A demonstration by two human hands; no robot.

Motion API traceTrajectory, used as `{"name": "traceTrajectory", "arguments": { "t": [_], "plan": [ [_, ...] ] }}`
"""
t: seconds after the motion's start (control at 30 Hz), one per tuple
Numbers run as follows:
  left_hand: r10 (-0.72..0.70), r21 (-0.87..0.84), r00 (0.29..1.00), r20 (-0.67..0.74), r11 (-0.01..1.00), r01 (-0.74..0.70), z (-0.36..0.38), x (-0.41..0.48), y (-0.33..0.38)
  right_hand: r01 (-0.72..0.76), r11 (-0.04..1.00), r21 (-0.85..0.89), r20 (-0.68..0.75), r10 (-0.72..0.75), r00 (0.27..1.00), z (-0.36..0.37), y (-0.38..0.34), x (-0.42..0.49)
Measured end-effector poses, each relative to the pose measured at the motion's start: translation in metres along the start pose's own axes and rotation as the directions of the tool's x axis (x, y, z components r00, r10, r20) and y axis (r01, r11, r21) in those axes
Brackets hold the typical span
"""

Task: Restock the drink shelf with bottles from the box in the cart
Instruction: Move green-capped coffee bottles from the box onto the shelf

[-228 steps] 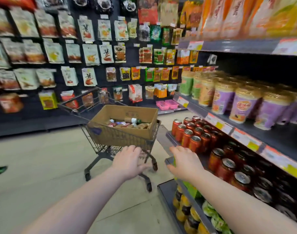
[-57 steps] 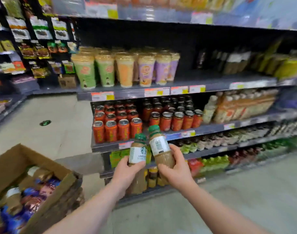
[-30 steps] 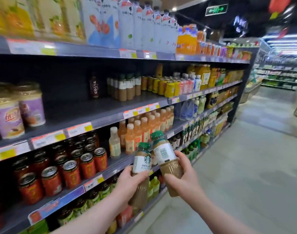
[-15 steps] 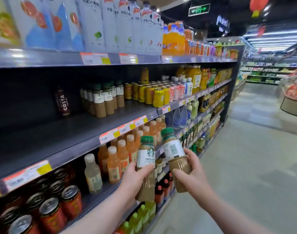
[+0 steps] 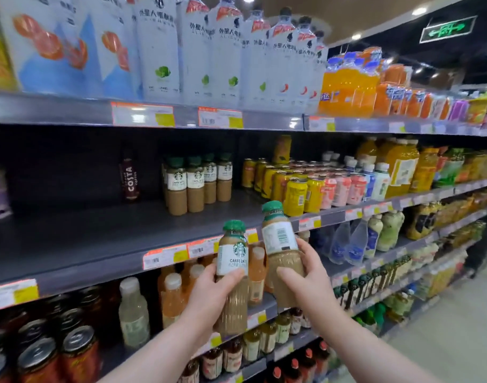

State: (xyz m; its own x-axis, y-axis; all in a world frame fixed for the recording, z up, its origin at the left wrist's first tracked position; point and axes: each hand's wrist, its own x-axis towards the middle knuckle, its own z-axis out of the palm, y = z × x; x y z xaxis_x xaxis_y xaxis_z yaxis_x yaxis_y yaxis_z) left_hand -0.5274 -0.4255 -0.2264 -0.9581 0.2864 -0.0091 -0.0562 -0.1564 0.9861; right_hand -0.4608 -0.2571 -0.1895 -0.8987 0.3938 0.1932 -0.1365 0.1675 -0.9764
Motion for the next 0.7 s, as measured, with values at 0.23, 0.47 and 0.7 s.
{"name": "traceTrajectory", "arguments": {
  "t": [0.23, 0.47, 0.7],
  "plan": [
    [0.058, 0.009, 0.982, -0.182, 0.998, -0.057, -0.011, 0.014, 0.012, -0.017, 0.989, 0.146, 0.124, -0.002, 0.992, 0.021, 0.013, 0.072],
    [0.163, 0.071, 0.940, -0.298, 0.986, -0.149, -0.051, 0.062, 0.040, 0.033, 0.998, 0.055, 0.185, -0.043, 0.982, 0.069, 0.012, 0.117],
    [0.273, 0.165, 0.904, -0.329, 0.959, -0.230, -0.092, 0.117, 0.070, 0.111, 0.992, 0.058, 0.176, -0.119, 0.977, 0.121, 0.000, 0.170]
  ]
}}
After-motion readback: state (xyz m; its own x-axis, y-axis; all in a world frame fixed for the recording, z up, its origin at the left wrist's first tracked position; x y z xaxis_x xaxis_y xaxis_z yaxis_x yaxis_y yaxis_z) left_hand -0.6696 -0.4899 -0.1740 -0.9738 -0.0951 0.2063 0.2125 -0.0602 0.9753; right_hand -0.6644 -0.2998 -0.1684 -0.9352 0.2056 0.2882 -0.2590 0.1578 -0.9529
